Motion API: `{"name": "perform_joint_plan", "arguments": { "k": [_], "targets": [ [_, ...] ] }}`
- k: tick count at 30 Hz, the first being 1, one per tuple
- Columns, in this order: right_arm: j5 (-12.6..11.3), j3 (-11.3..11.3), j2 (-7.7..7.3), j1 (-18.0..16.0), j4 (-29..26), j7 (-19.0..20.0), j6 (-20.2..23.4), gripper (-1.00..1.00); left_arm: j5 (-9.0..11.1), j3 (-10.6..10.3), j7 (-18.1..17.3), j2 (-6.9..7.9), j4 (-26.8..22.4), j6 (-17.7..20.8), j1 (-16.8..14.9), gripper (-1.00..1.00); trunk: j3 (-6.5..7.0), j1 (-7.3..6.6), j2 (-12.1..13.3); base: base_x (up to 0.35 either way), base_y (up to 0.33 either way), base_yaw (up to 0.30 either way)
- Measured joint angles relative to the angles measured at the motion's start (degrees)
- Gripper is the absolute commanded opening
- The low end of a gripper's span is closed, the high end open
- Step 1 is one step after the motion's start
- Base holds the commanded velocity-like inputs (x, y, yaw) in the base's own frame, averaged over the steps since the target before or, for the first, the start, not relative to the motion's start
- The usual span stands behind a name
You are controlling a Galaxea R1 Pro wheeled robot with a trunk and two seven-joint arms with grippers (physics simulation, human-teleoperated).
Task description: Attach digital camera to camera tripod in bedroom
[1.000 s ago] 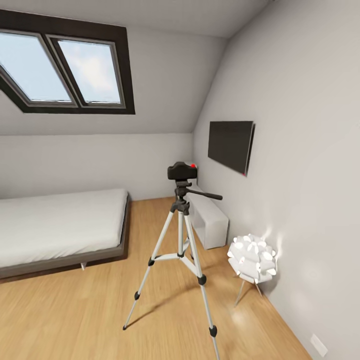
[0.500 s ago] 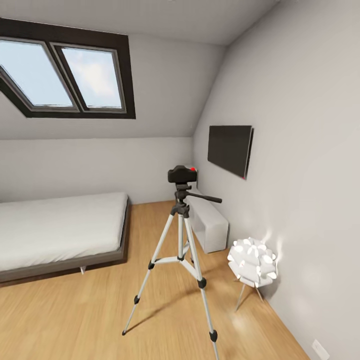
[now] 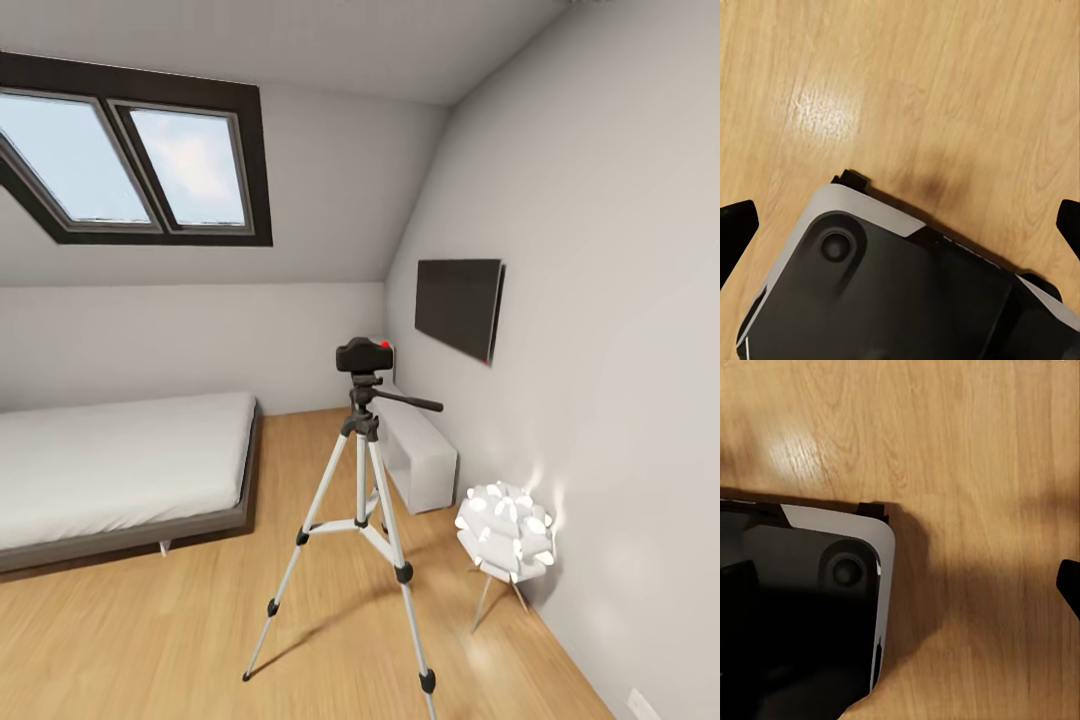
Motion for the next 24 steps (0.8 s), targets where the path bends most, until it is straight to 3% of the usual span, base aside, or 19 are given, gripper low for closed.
{"name": "perform_joint_plan", "arguments": {
  "k": [24],
  "targets": [
    [0.0, 0.0, -0.02, 0.0, 0.0, 0.0, 0.1, 1.00, -0.5, -0.5, 0.0, 0.46, -0.1, -0.1, 0.0, 1.00, 2.08, 0.00, 0.0, 0.000, 0.000, 0.000]
  ]
}}
